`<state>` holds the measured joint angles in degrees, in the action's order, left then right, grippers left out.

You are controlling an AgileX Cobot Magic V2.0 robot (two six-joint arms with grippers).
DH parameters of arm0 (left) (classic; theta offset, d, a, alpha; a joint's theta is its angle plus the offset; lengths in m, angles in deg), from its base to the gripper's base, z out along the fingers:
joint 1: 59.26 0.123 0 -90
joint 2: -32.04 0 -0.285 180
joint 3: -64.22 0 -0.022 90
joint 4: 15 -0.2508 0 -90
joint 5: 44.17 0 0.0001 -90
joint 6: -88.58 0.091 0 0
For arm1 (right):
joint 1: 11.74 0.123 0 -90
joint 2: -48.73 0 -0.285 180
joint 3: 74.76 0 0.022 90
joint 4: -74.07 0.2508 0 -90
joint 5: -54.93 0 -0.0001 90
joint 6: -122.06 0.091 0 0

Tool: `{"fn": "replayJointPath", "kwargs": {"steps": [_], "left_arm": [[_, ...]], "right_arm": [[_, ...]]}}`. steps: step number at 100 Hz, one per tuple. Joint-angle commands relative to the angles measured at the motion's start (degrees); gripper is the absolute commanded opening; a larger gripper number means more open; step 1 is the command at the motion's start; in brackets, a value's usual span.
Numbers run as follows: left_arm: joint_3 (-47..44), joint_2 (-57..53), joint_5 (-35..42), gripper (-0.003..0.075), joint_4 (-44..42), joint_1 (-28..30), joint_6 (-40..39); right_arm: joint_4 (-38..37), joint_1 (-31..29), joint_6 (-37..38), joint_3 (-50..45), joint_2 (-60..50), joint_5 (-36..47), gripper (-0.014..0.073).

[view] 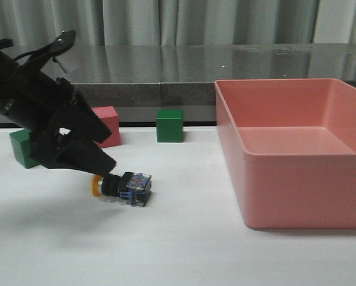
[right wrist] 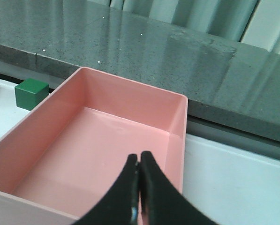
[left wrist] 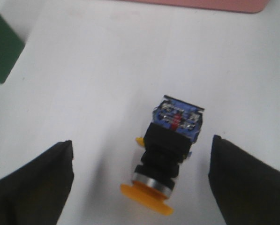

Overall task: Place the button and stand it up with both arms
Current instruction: 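Reach the left gripper down over the lying button, then close the left gripper around the button's yellow cap end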

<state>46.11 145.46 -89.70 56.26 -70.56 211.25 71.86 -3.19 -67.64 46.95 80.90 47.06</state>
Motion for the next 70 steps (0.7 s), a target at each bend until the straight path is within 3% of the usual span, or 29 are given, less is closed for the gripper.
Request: {"fn": "replayJointPath", "kwargs": {"steps": [1,25,46,70], "left_arm": [[1.4,-1.8,-6.9,0.0568,3.5,1.6,4.3],[1.4,2.5,-19.5,0.0568,5.1,8.1,10.6],[1.4,5.3,-20.0,0.0568,10.1,8.6,17.5],[1.4,9.2,-20.1,0.0568,11.7,8.6,19.4]], "right_arm": [[-0.3,-0.3,0.1,1.4,0.1,4.6,-0.0060],[-0.3,-0.3,0.1,1.4,0.1,4.6,-0.0060],[-0.3,-0.3,0.1,1.4,0.1,4.6,-0.0060],[-0.3,-0.3,0.1,1.4,0.1,4.6,-0.0060]]}}
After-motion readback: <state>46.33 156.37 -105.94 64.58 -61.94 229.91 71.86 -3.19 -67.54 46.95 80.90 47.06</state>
